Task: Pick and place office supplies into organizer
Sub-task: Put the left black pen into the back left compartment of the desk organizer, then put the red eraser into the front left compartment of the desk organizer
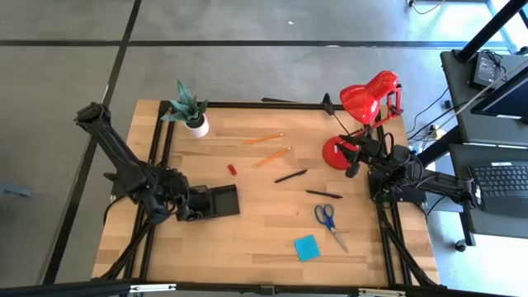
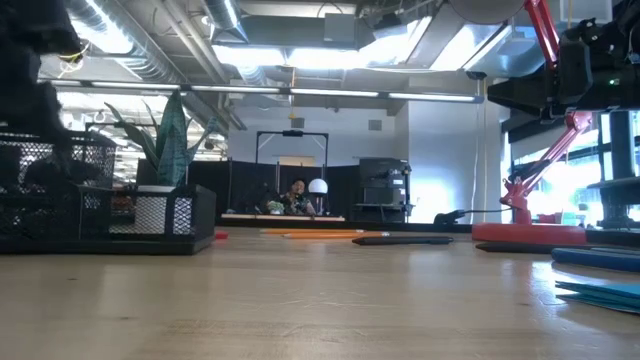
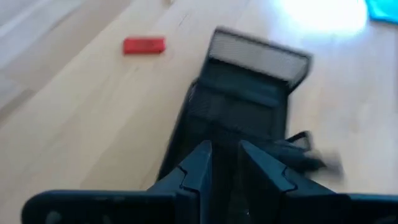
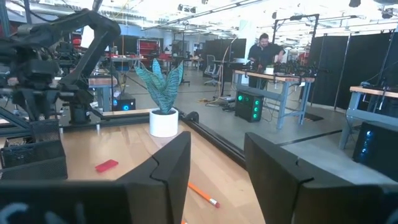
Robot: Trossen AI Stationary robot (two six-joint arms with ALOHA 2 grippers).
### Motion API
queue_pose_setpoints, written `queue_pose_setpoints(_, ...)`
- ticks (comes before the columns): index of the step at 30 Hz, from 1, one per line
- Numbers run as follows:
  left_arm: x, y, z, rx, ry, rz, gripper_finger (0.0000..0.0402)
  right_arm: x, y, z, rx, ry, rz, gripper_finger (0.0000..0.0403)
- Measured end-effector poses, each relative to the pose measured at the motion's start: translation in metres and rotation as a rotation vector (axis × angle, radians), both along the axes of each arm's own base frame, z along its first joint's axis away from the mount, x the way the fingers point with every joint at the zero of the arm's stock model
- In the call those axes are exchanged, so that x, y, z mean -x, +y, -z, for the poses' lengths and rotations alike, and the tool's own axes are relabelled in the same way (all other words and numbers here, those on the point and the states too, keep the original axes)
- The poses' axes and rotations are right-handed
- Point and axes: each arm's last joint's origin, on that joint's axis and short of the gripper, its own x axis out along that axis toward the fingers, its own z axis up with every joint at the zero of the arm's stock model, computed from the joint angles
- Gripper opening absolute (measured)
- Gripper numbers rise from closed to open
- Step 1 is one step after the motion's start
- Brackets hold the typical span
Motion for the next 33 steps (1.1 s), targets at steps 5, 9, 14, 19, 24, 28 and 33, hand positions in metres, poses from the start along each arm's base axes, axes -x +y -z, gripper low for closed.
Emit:
queue_pose_setpoints(5, -0.003, -0.003, -0.022, -0.026, -0.048, 0.069, 0.0074, 0.0, 0.0, 0.0, 0.0, 0.0, 0.0, 0.0154)
queue_pose_setpoints(9, -0.005, -0.006, -0.037, -0.039, -0.076, 0.101, 0.0074, 0.0, 0.0, 0.0, 0.0, 0.001, 0.0, 0.0154)
queue_pose_setpoints(14, -0.007, -0.006, -0.052, -0.069, -0.106, 0.108, 0.0074, 0.0, 0.0, 0.0, 0.0, 0.001, 0.0, 0.0154)
queue_pose_setpoints(19, -0.01, -0.006, -0.07, -0.216, -0.198, 0.094, 0.0074, 0.0, 0.0, 0.0, 0.0, 0.001, 0.0, 0.0154)
queue_pose_setpoints(24, -0.015, 0.001, -0.083, -0.338, -0.241, 0.033, 0.0075, 0.0, 0.0, 0.0, 0.003, 0.003, 0.001, 0.0154)
queue_pose_setpoints(28, -0.025, 0.01, -0.087, -0.371, -0.213, 0.003, 0.0083, 0.0, 0.0, 0.0, 0.021, 0.012, 0.003, 0.0154)
queue_pose_setpoints(33, -0.045, 0.024, -0.094, -0.409, -0.19, 0.026, 0.011, 0.0, 0.0, 0.0, 0.027, 0.015, 0.004, 0.0154)
